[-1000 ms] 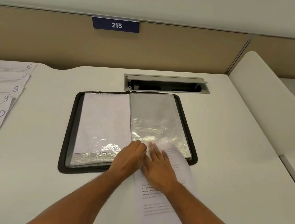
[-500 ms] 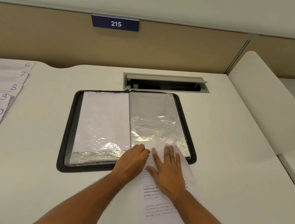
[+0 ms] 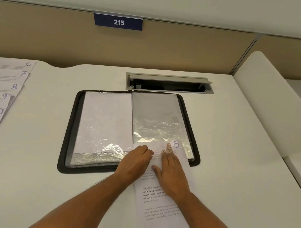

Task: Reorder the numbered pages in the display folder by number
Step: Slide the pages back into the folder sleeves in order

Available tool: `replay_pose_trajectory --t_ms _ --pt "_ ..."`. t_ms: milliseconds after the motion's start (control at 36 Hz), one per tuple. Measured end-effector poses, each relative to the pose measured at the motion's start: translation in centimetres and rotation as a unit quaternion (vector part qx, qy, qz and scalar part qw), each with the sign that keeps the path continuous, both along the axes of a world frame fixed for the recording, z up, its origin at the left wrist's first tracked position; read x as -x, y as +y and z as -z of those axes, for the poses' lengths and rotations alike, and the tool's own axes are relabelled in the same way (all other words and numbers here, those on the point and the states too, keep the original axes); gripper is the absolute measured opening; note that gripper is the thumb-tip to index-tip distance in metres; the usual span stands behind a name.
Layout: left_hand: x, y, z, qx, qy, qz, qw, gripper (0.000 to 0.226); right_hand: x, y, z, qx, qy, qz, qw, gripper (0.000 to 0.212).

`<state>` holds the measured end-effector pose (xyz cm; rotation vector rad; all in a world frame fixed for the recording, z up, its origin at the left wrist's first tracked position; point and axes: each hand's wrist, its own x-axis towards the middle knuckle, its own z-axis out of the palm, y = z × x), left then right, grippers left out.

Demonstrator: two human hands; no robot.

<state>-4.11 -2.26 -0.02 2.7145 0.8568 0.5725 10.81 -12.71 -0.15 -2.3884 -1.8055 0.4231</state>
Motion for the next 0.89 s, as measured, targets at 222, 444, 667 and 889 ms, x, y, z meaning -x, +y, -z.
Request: replay_pose_trajectory --t_ms 222,444,667,889 --pt "-0.4 0.1 0.0 0.011 0.016 0.005 1.000 0.030 -1.3 -0.2 1.1 0.020 -0.044 0.007 0.999 0.079" --pt "-0.4 0.2 0.2 0.017 0.027 0.014 0.999 0.027 -1.0 0.9 0.8 0.038 -0.049 0.015 0.998 0.078" --pt "-0.4 0.2 0.0 0.016 0.008 0.031 0.999 0.026 -0.6 2.0 0.9 0.034 -0.048 0.041 0.997 0.088" --pt "-0.5 0.3 0.4 0.024 0.003 0.012 1.000 0.019 -1.4 2.1 1.0 -0.056 -0.030 0.048 0.997 0.084"
